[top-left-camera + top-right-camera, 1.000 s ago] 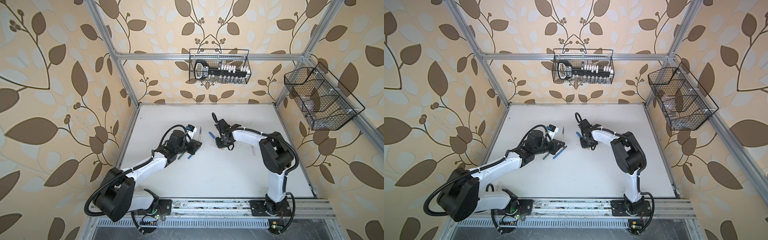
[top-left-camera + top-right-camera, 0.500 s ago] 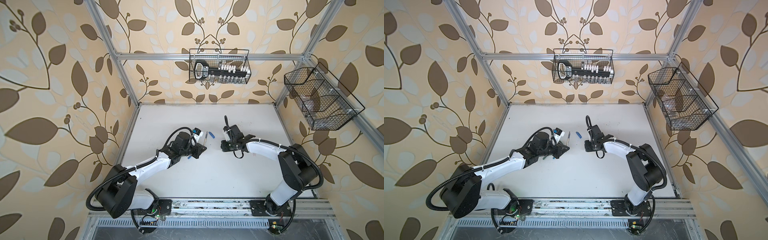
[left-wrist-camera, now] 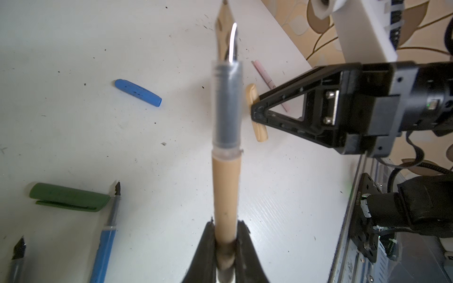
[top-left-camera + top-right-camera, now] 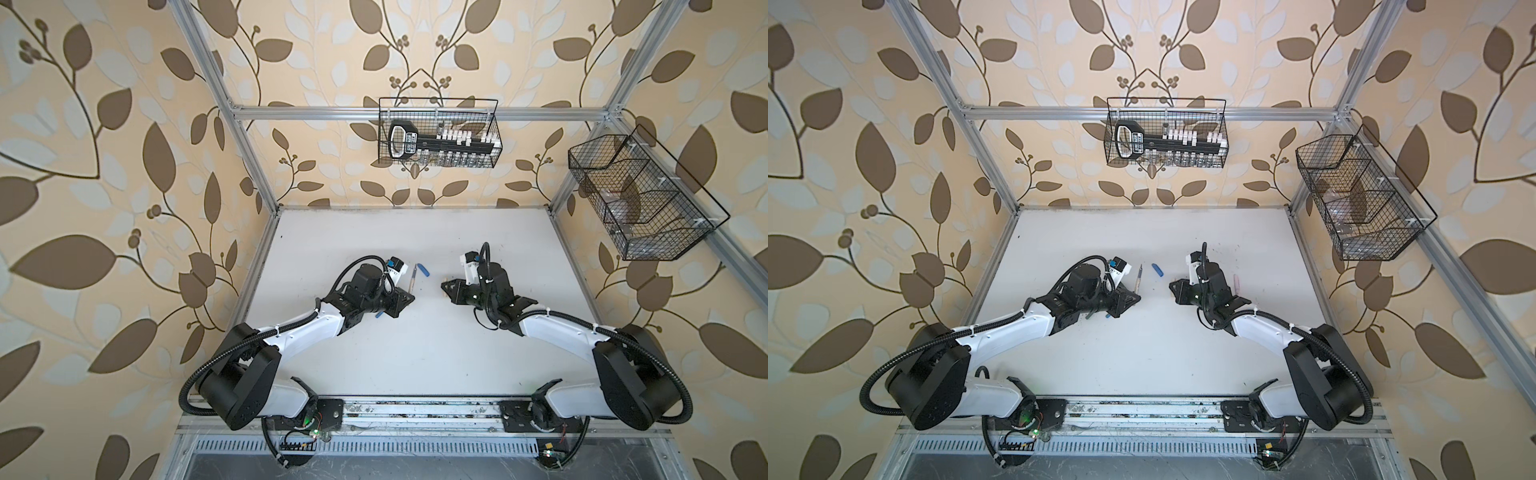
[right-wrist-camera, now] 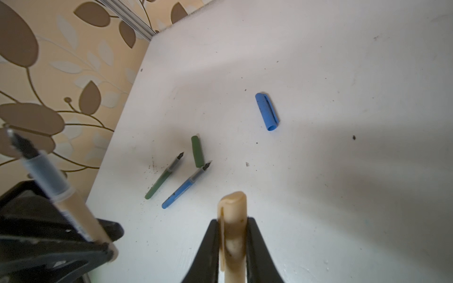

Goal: Insert the pens into the pen caps
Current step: 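Carry the cream cap open-end down over the wooden pen nib with the right gripper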

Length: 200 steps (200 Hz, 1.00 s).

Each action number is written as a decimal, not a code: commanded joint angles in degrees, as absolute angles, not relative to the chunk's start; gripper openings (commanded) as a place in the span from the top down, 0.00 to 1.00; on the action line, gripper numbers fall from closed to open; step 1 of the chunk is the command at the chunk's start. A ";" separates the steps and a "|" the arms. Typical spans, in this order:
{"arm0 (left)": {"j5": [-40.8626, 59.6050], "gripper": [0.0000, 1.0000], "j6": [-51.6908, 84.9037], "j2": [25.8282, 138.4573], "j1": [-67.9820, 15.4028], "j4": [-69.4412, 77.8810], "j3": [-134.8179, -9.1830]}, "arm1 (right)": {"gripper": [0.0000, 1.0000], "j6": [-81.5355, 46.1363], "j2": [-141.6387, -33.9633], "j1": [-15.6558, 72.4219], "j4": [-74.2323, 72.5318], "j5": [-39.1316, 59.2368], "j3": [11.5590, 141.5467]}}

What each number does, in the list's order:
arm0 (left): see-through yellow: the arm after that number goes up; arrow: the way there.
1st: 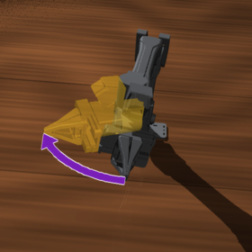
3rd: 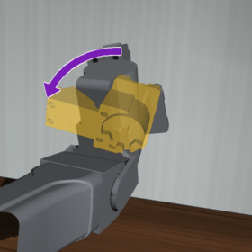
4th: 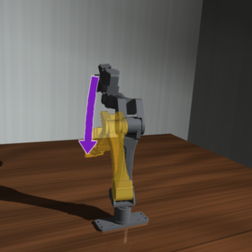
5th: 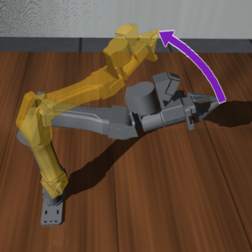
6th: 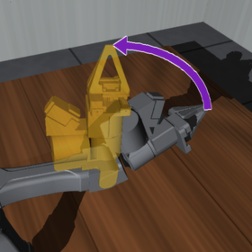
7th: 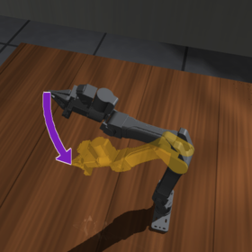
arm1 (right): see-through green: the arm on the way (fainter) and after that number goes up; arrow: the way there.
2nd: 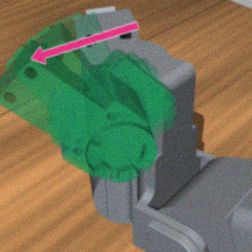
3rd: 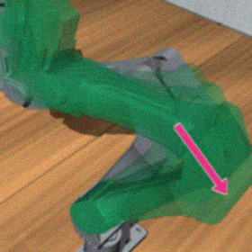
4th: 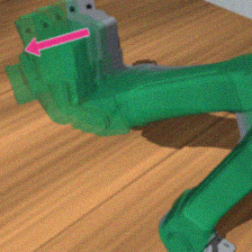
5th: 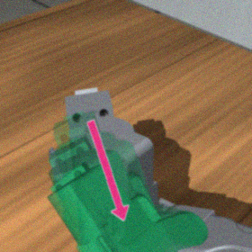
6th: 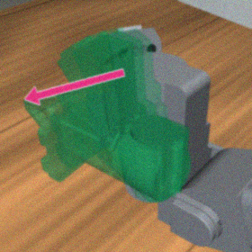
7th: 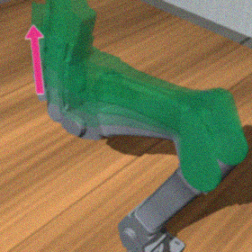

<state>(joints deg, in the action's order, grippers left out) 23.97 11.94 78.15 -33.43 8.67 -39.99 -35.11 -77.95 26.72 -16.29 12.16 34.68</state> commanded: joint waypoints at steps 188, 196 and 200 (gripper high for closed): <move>28.55 0.85 10.66 76.38 -37.43 11.15 -41.76 | 0.82 -41.98 -75.02 28.01 -37.79 17.90 39.04; 28.48 0.86 10.55 76.38 -37.75 11.09 -41.75 | 0.82 -41.76 -75.18 27.71 -37.59 18.48 39.64; 28.40 0.85 10.55 76.31 -37.83 11.08 -41.75 | 0.82 -41.68 -75.22 27.53 -37.32 18.77 39.98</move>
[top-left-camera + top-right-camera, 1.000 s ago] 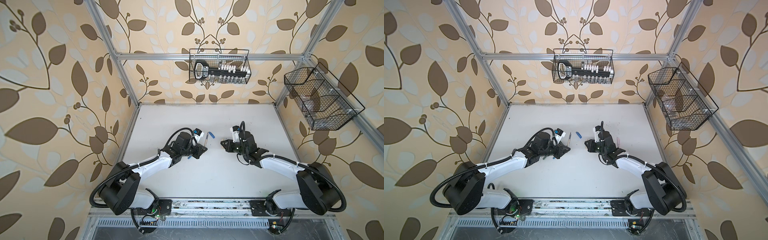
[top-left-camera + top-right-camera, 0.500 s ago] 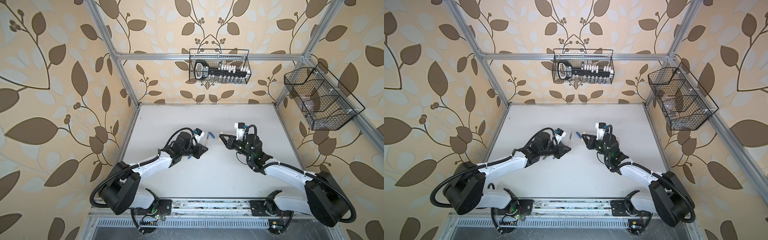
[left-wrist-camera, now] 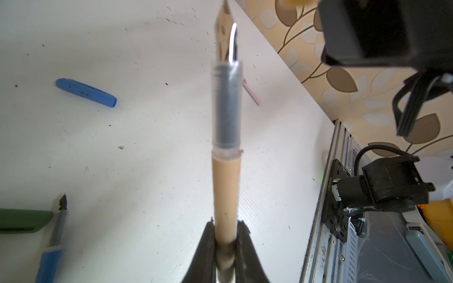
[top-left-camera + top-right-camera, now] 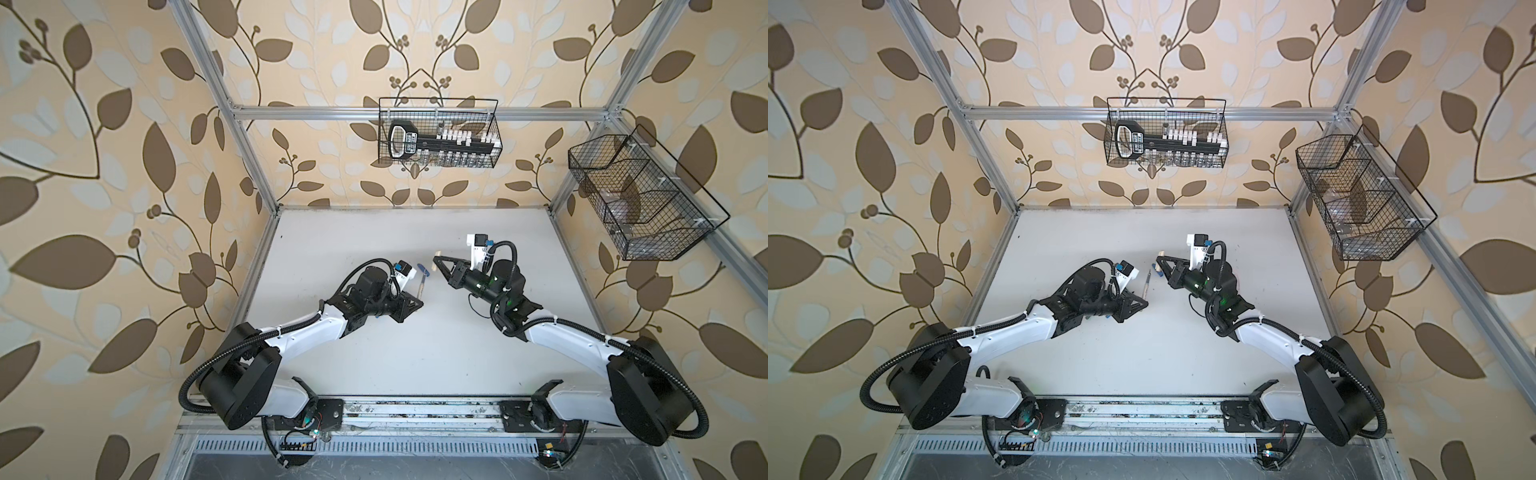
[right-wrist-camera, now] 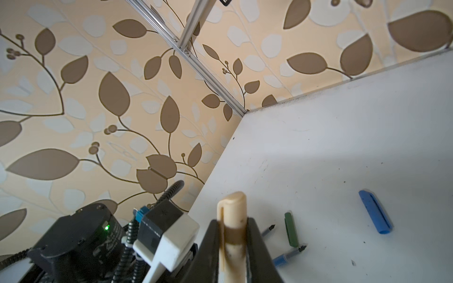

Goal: Insert the pens into the pen caps
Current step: 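Carry the cream cap open-end down over the wooden pen nib with the right gripper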

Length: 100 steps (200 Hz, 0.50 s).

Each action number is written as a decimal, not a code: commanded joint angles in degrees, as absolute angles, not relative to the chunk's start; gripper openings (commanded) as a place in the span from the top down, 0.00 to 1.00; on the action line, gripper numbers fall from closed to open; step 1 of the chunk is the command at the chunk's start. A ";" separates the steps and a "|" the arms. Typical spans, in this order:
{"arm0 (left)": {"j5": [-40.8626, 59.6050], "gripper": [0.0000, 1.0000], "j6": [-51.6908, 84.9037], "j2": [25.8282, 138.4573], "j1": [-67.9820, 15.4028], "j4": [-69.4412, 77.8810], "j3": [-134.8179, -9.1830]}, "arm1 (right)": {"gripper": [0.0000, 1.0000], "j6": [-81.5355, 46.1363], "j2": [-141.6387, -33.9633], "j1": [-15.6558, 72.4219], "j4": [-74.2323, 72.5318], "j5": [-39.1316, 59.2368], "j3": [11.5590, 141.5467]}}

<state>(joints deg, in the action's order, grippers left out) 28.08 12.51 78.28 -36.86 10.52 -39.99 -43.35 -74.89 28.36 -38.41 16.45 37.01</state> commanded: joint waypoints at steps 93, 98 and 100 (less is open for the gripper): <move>27.78 0.86 10.11 75.33 -38.72 10.63 -41.79 | 0.82 -41.75 -77.50 27.42 -37.07 20.04 41.40; 27.76 0.85 10.11 75.32 -38.80 10.63 -41.75 | 0.82 -41.99 -77.66 27.42 -37.42 20.09 41.31; 27.79 0.85 10.11 75.32 -38.81 10.63 -41.75 | 0.82 -42.07 -77.71 27.42 -37.55 20.18 41.31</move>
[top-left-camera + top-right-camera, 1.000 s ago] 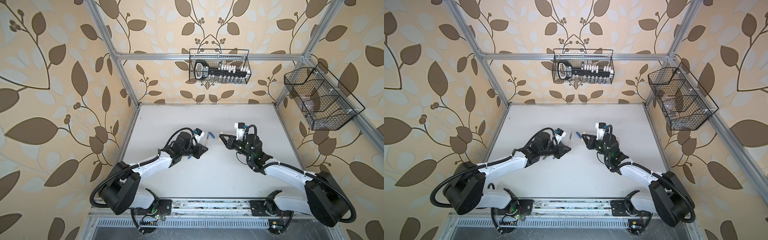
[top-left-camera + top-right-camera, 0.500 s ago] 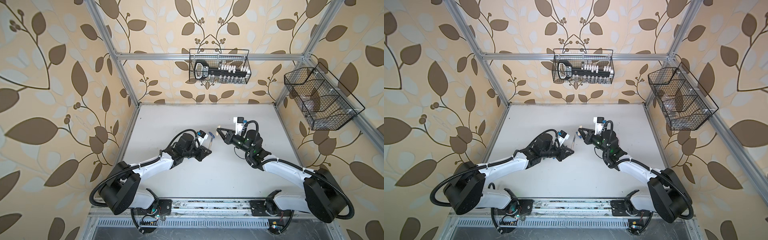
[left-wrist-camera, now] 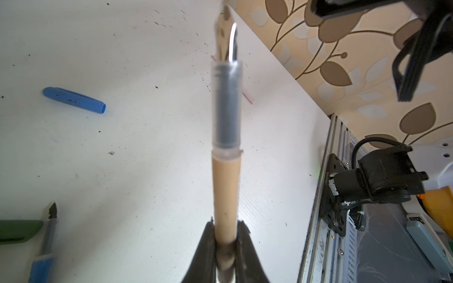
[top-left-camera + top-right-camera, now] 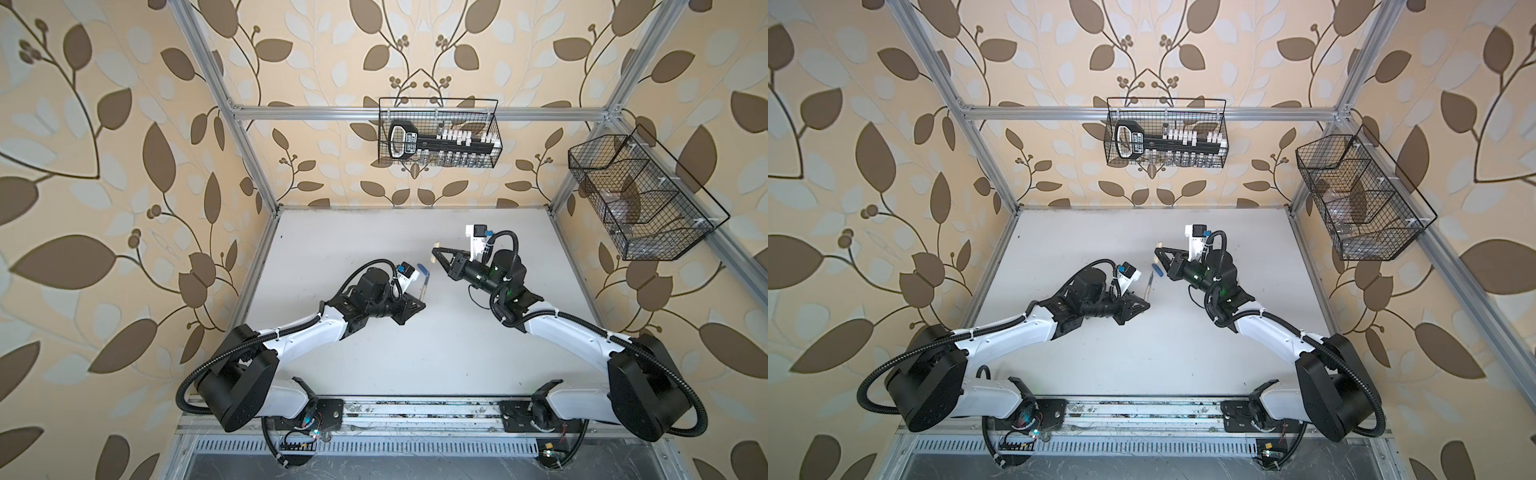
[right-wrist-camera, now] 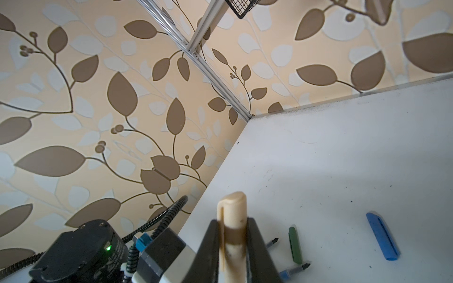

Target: Insert the pens into the pen caps

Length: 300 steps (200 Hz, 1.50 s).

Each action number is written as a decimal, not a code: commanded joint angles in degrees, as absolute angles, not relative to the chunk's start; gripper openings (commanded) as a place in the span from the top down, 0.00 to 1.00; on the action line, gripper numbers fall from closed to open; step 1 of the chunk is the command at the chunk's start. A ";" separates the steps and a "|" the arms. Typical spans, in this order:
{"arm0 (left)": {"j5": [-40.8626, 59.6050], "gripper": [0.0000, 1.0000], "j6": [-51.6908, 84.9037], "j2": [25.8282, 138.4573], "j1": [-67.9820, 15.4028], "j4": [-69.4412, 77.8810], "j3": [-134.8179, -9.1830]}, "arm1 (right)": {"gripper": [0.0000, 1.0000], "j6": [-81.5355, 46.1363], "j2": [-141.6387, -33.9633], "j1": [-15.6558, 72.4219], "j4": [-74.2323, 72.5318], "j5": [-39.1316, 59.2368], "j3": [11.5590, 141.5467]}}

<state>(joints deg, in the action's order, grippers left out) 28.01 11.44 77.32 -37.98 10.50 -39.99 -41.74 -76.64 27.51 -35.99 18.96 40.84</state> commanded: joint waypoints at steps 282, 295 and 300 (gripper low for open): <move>26.89 0.86 10.15 74.88 -38.85 10.72 -41.47 | 0.82 -43.34 -75.77 28.98 -40.83 19.60 37.30; 26.98 0.86 10.11 74.88 -38.85 10.64 -41.57 | 0.82 -43.17 -75.56 28.92 -40.63 19.68 37.81; 26.97 0.85 10.11 74.88 -38.85 10.63 -41.57 | 0.82 -43.07 -75.51 28.89 -40.59 19.73 38.00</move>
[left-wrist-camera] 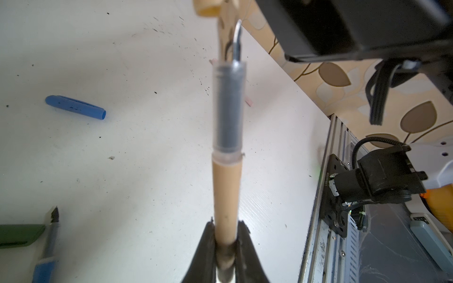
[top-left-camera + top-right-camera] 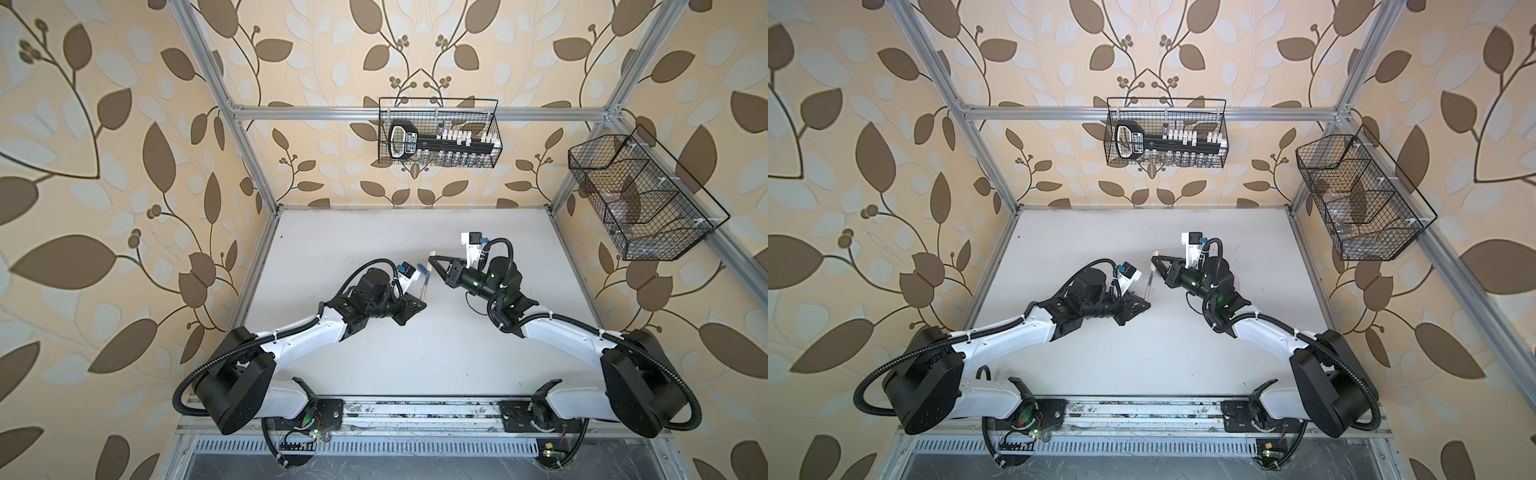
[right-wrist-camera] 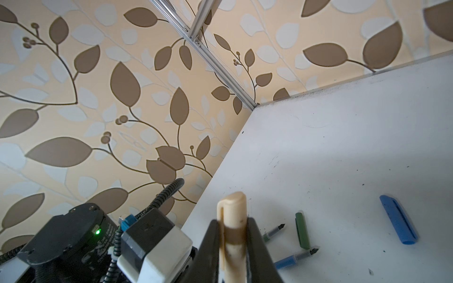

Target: Insert the pens into the pen caps

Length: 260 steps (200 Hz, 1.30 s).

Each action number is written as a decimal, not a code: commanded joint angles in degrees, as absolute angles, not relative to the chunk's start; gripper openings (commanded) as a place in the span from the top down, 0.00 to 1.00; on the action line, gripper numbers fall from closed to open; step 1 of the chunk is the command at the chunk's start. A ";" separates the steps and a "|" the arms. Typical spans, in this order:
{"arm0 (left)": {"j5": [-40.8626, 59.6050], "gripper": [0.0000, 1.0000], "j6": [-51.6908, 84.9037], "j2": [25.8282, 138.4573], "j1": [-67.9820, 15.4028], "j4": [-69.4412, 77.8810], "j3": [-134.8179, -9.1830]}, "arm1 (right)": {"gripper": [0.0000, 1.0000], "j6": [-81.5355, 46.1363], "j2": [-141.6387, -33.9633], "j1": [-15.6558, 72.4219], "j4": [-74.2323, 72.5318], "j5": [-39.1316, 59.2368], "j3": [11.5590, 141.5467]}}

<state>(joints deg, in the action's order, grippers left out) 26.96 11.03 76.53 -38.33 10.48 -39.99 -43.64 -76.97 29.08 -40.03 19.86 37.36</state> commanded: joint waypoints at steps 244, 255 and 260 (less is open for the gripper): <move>25.93 0.86 9.25 74.10 -39.32 9.67 -41.70 | 0.82 -41.70 -76.60 28.39 -38.94 20.77 42.98; 25.89 0.85 9.27 74.01 -39.37 9.67 -41.57 | 0.82 -41.83 -76.89 28.34 -39.00 21.13 43.15; 25.83 0.85 9.26 74.00 -39.38 9.67 -41.58 | 0.82 -41.78 -76.94 28.39 -38.85 21.30 43.15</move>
